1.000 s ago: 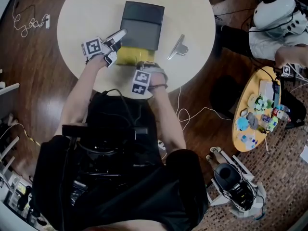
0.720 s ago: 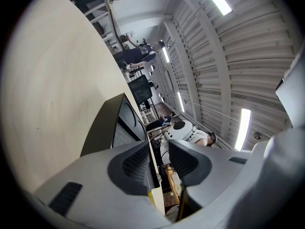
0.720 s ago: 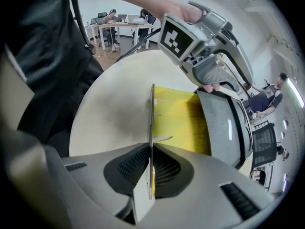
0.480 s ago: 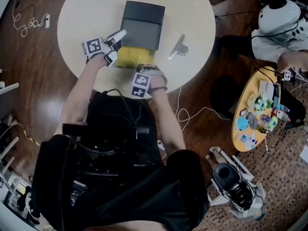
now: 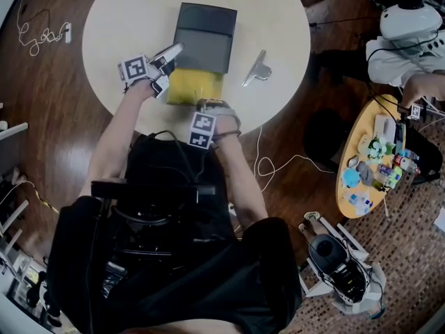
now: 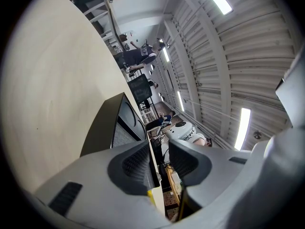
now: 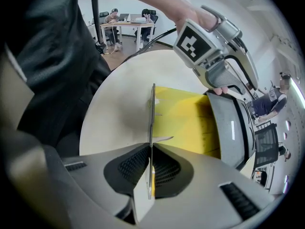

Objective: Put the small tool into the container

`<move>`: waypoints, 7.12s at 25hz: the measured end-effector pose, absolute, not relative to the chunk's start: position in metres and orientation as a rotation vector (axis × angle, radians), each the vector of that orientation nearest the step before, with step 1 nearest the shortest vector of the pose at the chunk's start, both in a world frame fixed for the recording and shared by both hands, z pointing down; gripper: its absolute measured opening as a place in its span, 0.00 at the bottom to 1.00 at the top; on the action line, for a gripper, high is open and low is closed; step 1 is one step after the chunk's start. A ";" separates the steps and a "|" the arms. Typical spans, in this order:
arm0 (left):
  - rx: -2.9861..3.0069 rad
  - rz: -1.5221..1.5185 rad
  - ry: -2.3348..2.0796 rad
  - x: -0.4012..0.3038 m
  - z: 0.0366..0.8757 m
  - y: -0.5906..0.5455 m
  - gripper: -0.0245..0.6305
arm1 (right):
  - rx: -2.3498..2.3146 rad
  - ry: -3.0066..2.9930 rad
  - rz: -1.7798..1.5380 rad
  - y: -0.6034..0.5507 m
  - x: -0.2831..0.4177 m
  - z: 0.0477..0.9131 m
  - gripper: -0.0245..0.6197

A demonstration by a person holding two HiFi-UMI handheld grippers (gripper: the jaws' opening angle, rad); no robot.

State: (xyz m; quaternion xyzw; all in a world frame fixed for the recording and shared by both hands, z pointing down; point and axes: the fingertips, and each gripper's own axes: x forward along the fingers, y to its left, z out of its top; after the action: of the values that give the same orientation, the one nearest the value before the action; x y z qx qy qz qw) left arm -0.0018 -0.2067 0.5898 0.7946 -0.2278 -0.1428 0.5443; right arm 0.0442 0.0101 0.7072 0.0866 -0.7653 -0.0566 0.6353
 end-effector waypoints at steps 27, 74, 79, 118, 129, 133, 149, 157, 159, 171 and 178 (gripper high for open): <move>1.878 -0.324 -0.552 -0.003 0.595 -0.208 0.22 | 0.142 -1.748 -0.110 0.053 0.038 0.704 0.08; 1.923 -0.268 -0.653 -0.060 0.571 -0.138 0.22 | 1.842 -2.148 1.399 -0.088 0.302 0.656 0.29; 1.924 -0.268 -0.720 -0.078 0.566 -0.108 0.22 | 1.931 -2.074 1.519 -0.119 0.329 0.680 0.28; 1.873 -0.431 -0.542 -0.093 0.544 -0.114 0.22 | 1.611 -2.496 1.817 -0.090 0.159 0.567 0.03; 1.847 -0.504 -0.425 -0.109 0.550 -0.108 0.21 | 1.563 -2.196 1.848 -0.037 0.076 0.607 0.03; 1.849 -0.515 -0.376 -0.087 0.554 -0.094 0.21 | 1.562 -2.125 1.926 -0.026 0.087 0.618 0.03; 1.820 -0.545 -0.496 -0.102 0.558 -0.082 0.20 | 1.353 -2.100 2.004 -0.080 0.048 0.670 0.03; 1.828 -0.491 -0.554 -0.100 0.560 -0.081 0.20 | 1.232 -2.143 2.054 -0.082 0.020 0.683 0.03; 1.832 -0.476 -0.558 -0.092 0.561 -0.080 0.20 | 1.217 -2.143 2.044 -0.080 0.020 0.684 0.03; 1.828 -0.420 -0.572 -0.089 0.566 -0.079 0.20 | 1.075 -2.073 1.948 -0.070 0.003 0.691 0.11; 1.833 -0.419 -0.538 -0.080 0.566 -0.079 0.20 | 1.073 -2.060 1.930 -0.067 0.001 0.681 0.31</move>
State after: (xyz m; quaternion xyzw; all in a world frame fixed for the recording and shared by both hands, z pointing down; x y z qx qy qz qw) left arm -0.0796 -0.0793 0.5663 0.7772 -0.2282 -0.1776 0.5588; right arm 0.0011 -0.0668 0.6811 0.3547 -0.6809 0.6378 0.0608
